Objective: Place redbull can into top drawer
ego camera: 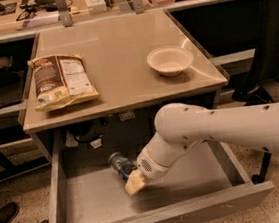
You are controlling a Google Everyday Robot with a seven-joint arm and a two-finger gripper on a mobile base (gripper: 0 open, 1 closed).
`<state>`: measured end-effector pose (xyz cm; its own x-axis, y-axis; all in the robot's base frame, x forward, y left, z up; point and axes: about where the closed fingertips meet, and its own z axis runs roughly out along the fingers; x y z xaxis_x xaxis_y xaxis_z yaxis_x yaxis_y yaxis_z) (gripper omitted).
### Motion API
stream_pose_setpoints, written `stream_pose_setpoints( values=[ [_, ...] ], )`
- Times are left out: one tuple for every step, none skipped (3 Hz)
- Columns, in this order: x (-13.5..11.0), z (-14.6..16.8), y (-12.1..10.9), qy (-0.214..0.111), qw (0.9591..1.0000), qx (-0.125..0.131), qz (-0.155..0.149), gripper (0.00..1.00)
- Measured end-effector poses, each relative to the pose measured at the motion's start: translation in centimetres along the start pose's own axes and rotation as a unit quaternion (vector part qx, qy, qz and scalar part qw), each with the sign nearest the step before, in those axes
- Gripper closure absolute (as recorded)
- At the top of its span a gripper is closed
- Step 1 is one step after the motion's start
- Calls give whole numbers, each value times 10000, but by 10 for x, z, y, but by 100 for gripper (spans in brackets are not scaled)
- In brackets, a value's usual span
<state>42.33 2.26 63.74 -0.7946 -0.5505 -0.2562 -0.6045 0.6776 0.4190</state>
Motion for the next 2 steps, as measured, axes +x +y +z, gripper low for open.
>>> stream_pose_setpoints(
  values=[
    [-2, 2, -16, -64, 9999, 56, 70, 100],
    [-2, 9, -26, -98, 9998, 30, 141, 100]
  ],
)
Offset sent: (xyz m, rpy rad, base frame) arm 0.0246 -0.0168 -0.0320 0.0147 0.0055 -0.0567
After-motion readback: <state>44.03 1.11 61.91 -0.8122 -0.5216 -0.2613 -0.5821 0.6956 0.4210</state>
